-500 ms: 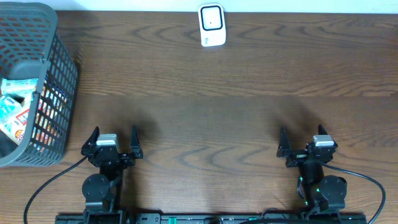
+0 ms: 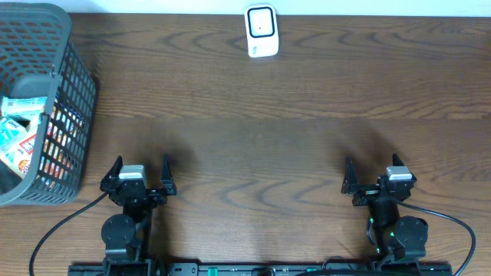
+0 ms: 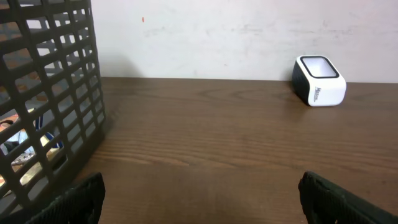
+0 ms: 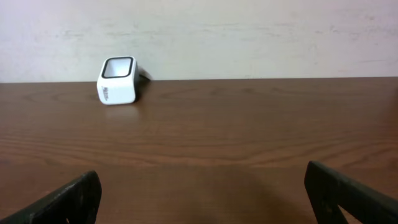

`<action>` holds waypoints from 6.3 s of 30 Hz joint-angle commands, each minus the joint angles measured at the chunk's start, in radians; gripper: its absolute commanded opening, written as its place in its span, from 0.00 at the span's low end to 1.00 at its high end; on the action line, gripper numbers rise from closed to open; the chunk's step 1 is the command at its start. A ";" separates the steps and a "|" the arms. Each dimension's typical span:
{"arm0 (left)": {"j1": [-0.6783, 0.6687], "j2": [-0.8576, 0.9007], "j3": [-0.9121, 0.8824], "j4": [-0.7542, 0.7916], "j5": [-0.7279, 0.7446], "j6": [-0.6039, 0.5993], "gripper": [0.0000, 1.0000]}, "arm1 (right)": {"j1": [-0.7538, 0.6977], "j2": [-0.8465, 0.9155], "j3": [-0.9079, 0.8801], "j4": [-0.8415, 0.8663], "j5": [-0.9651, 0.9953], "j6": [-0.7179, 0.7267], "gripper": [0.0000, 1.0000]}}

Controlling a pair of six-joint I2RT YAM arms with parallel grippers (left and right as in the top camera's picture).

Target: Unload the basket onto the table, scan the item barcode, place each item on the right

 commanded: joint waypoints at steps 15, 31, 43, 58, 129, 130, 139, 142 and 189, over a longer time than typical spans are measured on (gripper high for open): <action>-0.003 -0.006 -0.017 -0.039 -0.031 -0.008 0.98 | -0.006 -0.006 -0.003 -0.003 0.002 -0.015 0.99; -0.003 -0.006 -0.017 -0.039 -0.031 -0.008 0.97 | -0.006 -0.006 -0.003 -0.003 0.002 -0.015 0.99; -0.003 -0.006 -0.017 -0.039 -0.032 -0.008 0.98 | -0.006 -0.006 -0.003 -0.003 0.002 -0.015 0.99; -0.003 -0.006 -0.016 0.104 0.306 -0.215 0.97 | -0.006 -0.006 -0.003 -0.003 0.002 -0.015 0.99; 0.639 1.818 2.035 -1.140 0.022 -0.230 0.98 | -0.006 -0.006 -0.003 -0.003 0.002 -0.015 0.99; 0.639 1.831 2.029 -1.147 0.021 -0.230 0.98 | -0.006 -0.006 -0.003 -0.003 0.002 -0.015 0.99; 0.639 1.986 2.010 -1.242 -0.043 -0.471 0.98 | -0.006 -0.006 -0.003 -0.003 0.002 -0.015 0.99; 0.639 2.029 2.010 -1.255 -0.042 -0.589 0.97 | -0.006 -0.006 -0.003 -0.003 0.002 -0.015 0.99; 0.600 2.337 1.965 -1.273 -0.039 -0.747 0.07 | -0.006 -0.006 -0.003 -0.003 0.002 -0.015 0.99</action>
